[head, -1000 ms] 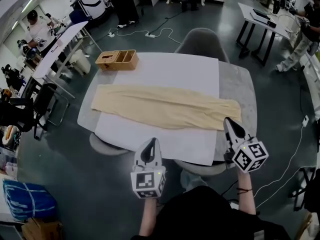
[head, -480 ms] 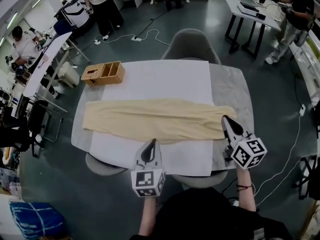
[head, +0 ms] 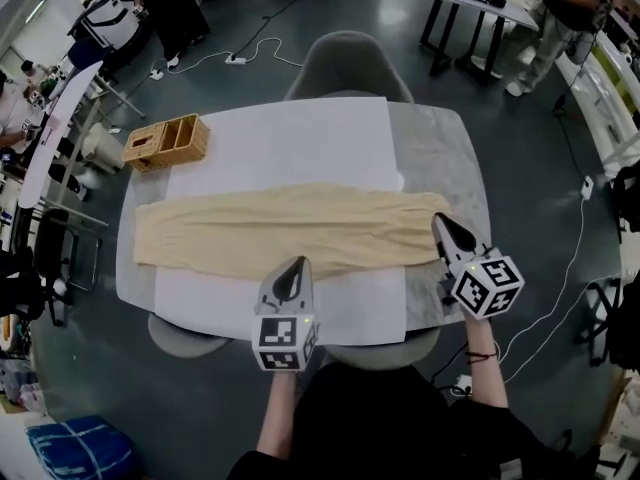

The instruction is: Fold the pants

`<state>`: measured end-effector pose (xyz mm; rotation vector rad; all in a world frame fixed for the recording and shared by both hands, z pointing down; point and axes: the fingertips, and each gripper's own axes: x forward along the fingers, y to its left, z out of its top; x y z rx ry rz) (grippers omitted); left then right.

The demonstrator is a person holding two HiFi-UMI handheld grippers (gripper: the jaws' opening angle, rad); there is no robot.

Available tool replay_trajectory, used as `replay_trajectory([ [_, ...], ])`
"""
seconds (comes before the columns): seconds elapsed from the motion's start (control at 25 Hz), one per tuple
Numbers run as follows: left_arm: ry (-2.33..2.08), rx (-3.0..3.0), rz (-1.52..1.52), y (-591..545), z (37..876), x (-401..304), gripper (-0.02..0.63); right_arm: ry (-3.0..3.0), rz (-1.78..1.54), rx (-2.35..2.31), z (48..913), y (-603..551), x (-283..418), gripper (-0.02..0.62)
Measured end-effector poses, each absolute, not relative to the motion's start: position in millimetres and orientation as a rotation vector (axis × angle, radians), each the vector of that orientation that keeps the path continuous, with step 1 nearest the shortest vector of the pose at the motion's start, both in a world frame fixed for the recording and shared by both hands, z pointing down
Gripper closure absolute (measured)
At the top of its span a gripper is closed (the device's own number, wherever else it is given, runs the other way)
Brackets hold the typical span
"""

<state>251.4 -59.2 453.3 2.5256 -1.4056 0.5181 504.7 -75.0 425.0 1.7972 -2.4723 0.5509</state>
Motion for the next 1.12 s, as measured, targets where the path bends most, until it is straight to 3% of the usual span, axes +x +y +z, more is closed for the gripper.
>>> replay_trajectory([
  [0.92,-1.016,2.549,0.7,-101.9,535.0,328.6,0.598,-2.018,0.867,1.882,555.0,-101.2,592.7,0.578],
  [1.12,-1.008,2.542,0.711,-106.6,539.9,332.8,0.598,-1.969,0.967,1.855,579.6,-105.5,601.7,0.435],
])
